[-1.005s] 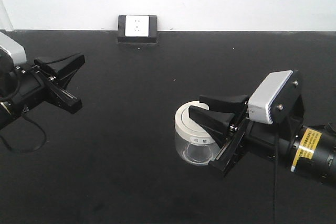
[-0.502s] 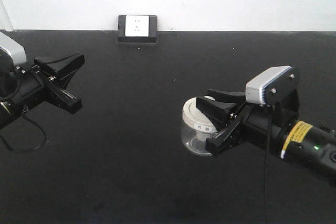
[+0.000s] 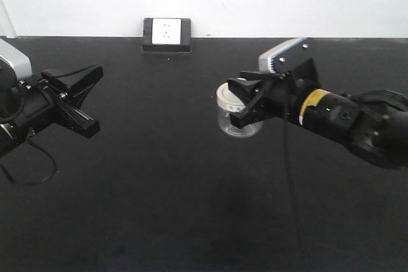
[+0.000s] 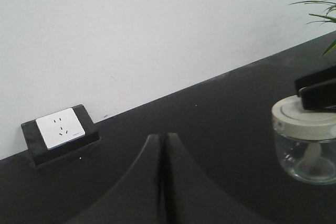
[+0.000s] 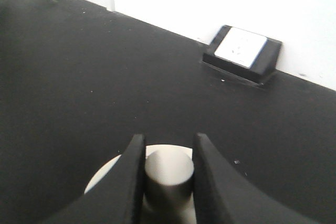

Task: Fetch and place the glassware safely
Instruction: 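Extend the right arm forward and lower the jar onto the bench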

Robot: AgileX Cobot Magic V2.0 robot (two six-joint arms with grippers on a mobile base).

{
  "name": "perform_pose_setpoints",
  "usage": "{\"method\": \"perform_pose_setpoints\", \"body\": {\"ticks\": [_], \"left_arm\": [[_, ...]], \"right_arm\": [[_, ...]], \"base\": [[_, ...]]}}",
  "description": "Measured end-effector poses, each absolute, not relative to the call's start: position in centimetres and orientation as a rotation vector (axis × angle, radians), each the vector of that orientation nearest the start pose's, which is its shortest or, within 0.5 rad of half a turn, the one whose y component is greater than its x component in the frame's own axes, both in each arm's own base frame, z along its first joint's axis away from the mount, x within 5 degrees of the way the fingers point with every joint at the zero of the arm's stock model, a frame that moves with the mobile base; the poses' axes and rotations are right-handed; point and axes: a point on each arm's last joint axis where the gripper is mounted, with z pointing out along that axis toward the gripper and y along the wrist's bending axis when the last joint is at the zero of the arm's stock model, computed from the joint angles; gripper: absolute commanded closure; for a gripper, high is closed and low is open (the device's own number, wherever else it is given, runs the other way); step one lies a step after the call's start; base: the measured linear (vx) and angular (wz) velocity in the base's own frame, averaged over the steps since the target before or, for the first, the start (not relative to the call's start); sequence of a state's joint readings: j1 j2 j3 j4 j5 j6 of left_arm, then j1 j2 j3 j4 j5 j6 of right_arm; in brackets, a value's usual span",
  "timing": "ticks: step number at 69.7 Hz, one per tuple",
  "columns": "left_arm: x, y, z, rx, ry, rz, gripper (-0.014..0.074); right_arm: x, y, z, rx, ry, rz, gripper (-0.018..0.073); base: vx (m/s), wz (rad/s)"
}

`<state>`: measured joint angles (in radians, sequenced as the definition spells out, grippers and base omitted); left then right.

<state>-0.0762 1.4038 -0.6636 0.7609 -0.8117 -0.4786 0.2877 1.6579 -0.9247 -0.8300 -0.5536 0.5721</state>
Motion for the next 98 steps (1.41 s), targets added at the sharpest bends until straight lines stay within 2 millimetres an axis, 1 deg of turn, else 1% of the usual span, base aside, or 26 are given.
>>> {"method": "perform_pose_setpoints", "body": {"ticks": [8, 16, 31, 56, 65, 76, 83, 88, 91, 98], "left_arm": [[27.8, -6.7, 27.3, 0.544, 1.489, -0.391, 0.0603], [27.8, -6.7, 27.3, 0.544, 1.489, -0.391, 0.0603], [27.8, -6.7, 27.3, 0.544, 1.489, -0.391, 0.0603], [27.8, -6.7, 27.3, 0.544, 1.489, -0.391, 0.0603], [27.8, -6.7, 27.3, 0.544, 1.489, -0.391, 0.0603], [27.8, -6.7, 27.3, 0.544, 1.489, -0.391, 0.0603], [27.8, -6.7, 27.3, 0.544, 1.489, -0.391, 0.0603], [27.8, -6.7, 27.3, 0.544, 1.489, -0.391, 0.0603], [27.8, -6.7, 27.3, 0.544, 1.489, -0.391, 0.0603], [27.8, -6.7, 27.3, 0.544, 1.489, -0.391, 0.0603]], "right_arm": [[35.4, 14.4, 23.3, -0.723, 1.684, 0.459, 0.0560], [36.6, 15.1, 21.8, -0.739, 1.678, 0.501, 0.0560], [37.1, 15.9, 19.1, -0.771, 1.663, 0.593, 0.0560], [37.4, 16.5, 14.6, -0.828, 1.669, 0.654, 0.0560], [37.5, 16.7, 14.0, -0.836, 1.658, 0.666, 0.0560], [37.5, 16.8, 13.8, -0.837, 1.640, 0.675, 0.0557], [37.5, 16.8, 13.8, -0.838, 1.640, 0.675, 0.0538], [37.5, 16.8, 13.8, -0.838, 1.640, 0.675, 0.0505], [37.5, 16.8, 13.8, -0.838, 1.639, 0.675, 0.0469], [37.5, 16.8, 13.7, -0.836, 1.640, 0.678, 0.0354]], "base": [[0.00, 0.00], [0.00, 0.00], [0.00, 0.00], [0.00, 0.00], [0.00, 0.00], [0.00, 0.00], [0.00, 0.00], [0.00, 0.00], [0.00, 0.00], [0.00, 0.00]]}}
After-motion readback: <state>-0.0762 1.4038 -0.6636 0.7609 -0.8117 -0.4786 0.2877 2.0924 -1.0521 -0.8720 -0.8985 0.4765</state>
